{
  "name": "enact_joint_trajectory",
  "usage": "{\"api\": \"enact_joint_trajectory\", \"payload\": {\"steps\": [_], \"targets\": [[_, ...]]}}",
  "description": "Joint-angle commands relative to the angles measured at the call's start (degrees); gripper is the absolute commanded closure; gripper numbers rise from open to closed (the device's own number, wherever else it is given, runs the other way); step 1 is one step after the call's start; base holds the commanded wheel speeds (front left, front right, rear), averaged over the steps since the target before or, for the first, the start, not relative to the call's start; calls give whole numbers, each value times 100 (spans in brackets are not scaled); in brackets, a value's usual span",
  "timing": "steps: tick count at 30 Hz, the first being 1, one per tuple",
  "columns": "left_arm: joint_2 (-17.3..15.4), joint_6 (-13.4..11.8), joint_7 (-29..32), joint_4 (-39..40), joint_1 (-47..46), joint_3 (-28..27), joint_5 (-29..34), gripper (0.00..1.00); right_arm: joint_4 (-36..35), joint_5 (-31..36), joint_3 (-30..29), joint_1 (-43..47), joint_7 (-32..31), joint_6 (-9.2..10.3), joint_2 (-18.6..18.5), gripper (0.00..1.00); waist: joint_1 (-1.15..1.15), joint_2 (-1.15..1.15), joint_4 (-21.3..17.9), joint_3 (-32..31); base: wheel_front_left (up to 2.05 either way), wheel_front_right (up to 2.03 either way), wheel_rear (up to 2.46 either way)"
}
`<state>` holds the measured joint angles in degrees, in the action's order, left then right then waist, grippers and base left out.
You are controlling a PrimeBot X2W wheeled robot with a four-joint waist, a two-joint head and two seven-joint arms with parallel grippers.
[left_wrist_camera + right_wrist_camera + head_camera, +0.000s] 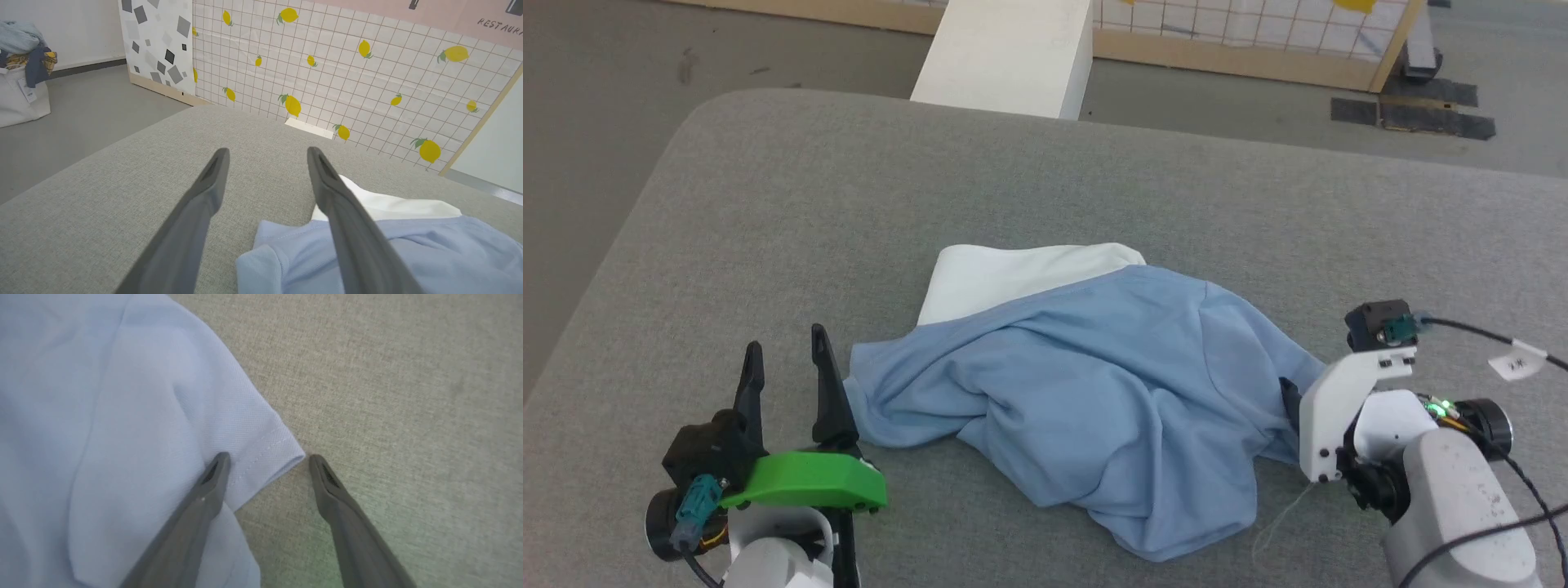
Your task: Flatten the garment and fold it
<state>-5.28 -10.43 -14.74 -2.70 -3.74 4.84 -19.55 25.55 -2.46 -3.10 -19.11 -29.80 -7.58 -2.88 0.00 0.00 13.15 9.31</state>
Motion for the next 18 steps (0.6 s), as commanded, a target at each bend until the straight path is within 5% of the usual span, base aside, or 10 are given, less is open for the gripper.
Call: {"api": "enact_joint_trajectory", "payload": {"steps": [1, 2, 3, 4, 6, 18], "targets": [[62, 105, -25, 19, -13, -78, 92, 0, 102, -9, 43, -130, -185, 9, 1, 0, 0, 0, 93, 104, 0, 0, 0], [103, 171, -25, 8, -10, -129, 144, 0, 175, -16, 90, -176, -356, 9, 1, 0, 0, 0, 95, 114, 0, 0, 0], [129, 215, -25, 0, -9, -168, 179, 0, 228, -52, 130, -201, -501, 9, 1, 15, 0, 0, 92, 120, 0, 0, 0], [158, 266, -25, -22, -3, -210, 215, 0, 278, -106, 198, -225, -683, 9, 1, 52, 0, 0, 84, 123, 0, 0, 0], [193, 334, -25, -55, 6, -278, 279, 0, 258, -163, 273, -258, -843, 9, 1, 100, 0, 0, 59, 108, 0, 0, 0], [238, 542, -26, -294, 89, -522, 441, 0, -914, 450, -1472, 160, 813, 9, 1, 100, 0, 0, -313, -252, 0, 0, 0]]}}
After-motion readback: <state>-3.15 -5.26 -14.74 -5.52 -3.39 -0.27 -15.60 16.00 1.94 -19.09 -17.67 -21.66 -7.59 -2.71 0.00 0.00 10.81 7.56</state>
